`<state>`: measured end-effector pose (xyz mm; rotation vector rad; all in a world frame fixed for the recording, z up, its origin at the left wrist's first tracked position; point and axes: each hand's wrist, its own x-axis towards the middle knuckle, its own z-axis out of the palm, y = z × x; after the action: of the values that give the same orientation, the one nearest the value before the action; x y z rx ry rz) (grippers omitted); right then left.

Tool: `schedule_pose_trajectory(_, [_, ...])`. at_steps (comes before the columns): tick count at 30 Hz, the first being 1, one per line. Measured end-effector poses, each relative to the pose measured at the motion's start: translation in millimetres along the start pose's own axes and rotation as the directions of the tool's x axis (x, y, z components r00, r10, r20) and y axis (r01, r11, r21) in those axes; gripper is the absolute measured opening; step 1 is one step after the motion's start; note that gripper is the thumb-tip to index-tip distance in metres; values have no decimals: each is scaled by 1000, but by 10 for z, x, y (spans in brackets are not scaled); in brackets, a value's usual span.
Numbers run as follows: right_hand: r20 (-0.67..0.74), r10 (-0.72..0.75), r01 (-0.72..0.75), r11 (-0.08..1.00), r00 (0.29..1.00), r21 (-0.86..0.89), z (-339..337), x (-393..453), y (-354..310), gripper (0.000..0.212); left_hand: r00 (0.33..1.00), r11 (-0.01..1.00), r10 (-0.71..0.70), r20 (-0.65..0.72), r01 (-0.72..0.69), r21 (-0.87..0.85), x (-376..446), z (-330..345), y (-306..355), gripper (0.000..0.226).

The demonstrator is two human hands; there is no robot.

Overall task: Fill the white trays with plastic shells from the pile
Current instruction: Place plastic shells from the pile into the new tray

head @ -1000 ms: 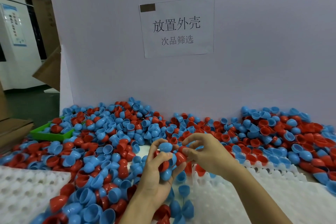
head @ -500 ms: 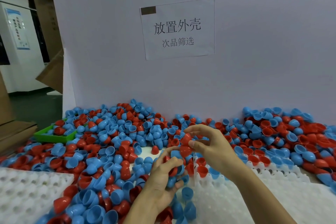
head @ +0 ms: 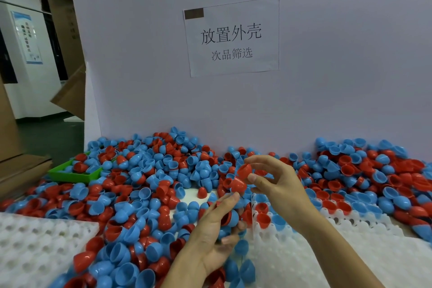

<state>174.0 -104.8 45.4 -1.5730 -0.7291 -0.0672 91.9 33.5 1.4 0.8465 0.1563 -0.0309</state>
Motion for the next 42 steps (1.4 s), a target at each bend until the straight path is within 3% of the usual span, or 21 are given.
schedule_pose_trajectory(5, [104,35,-26,996,994,-91,5,6,36,24,997,998,57,-48,-57,3,29,-13,-9,41])
schedule_pose_trajectory(9, [159,58,-11,959,986,-285,14,4,53,37,991,994,94,-100,-88,58,31,-6,-19,25])
schedule_pose_trajectory(11, [205,80,8,919,976,-394,16,-4,60,32,983,986,131,-128,-115,123,26,9,-16,22])
schedule_pose_trajectory(15, [230,88,27,889,969,-457,17,-13,24,18,962,956,210,-173,-166,240,44,0,-7,38])
schedule_pose_trajectory(20, [208,68,47,862,976,-505,-10,0,19,10,958,968,208,-198,-173,181,42,3,4,33])
schedule_pose_trajectory(25, [193,40,70,845,980,-530,-31,0,-2,21,972,977,126,-198,-88,192,23,-4,10,57])
schedule_pose_trajectory(29, [223,-6,151,756,975,-637,-12,5,-44,25,990,974,86,-111,-60,217,-10,4,5,55])
schedule_pose_trajectory(36, [250,6,170,716,968,-677,-4,4,-57,36,955,952,214,-206,-156,265,30,11,-33,48])
schedule_pose_trajectory(42, [269,33,159,734,963,-660,-39,8,-50,38,936,924,299,-188,-234,301,58,-6,-55,48])
